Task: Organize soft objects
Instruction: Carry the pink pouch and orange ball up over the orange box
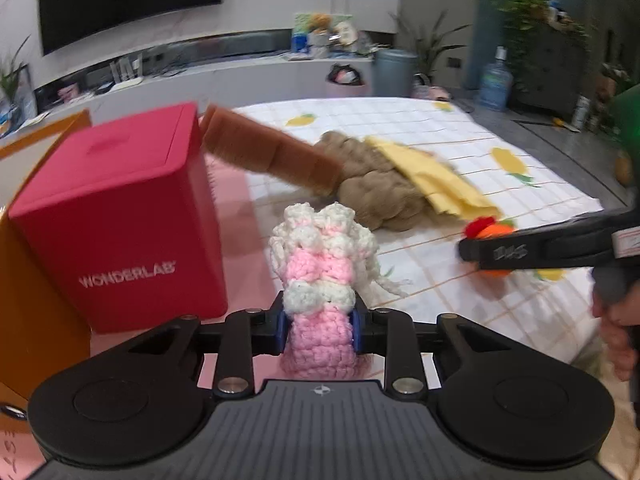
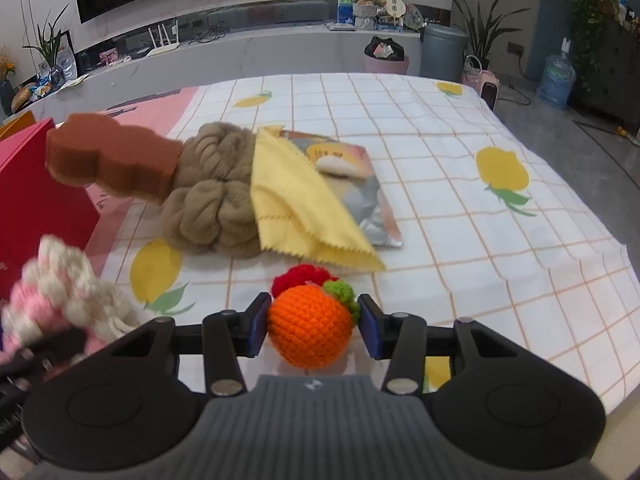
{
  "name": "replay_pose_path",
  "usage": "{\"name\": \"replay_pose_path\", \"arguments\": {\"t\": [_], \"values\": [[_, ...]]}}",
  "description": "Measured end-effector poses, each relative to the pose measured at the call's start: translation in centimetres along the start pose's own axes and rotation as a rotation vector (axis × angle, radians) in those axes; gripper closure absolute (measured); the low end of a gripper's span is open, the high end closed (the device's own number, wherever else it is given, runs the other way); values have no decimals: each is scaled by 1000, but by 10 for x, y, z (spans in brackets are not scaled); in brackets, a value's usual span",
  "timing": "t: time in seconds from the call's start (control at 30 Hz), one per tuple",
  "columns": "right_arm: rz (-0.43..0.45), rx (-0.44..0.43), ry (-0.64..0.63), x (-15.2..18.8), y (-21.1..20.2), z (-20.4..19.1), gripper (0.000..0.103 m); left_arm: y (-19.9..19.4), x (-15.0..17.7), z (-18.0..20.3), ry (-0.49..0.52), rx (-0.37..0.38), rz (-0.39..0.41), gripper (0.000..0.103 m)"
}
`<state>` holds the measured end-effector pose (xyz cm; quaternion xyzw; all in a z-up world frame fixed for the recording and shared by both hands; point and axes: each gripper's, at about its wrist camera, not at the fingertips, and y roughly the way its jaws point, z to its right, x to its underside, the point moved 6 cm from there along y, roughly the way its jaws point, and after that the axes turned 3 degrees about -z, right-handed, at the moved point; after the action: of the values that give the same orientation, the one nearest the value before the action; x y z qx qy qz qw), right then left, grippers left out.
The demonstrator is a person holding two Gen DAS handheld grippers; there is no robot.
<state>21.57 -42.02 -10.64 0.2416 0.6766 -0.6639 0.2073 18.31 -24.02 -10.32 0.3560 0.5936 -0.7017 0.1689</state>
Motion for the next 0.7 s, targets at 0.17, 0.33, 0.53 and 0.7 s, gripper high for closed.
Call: {"name": "replay_pose_path", "arguments": {"t": [0.17, 0.33, 0.53, 0.7], "values": [[11, -1, -20, 4, -8, -7, 57, -17, -6, -2, 2, 41, 14, 72], [48, -5, 1, 1, -24, -6, 57, -37, -15, -11, -30, 85, 36, 72], [84, -7, 52, 0, -50, 0, 57, -62, -29, -33, -60, 86, 73, 72], [124, 23, 48, -5, -76, -8, 57, -88, -46, -66, -66, 44, 102, 72]]}}
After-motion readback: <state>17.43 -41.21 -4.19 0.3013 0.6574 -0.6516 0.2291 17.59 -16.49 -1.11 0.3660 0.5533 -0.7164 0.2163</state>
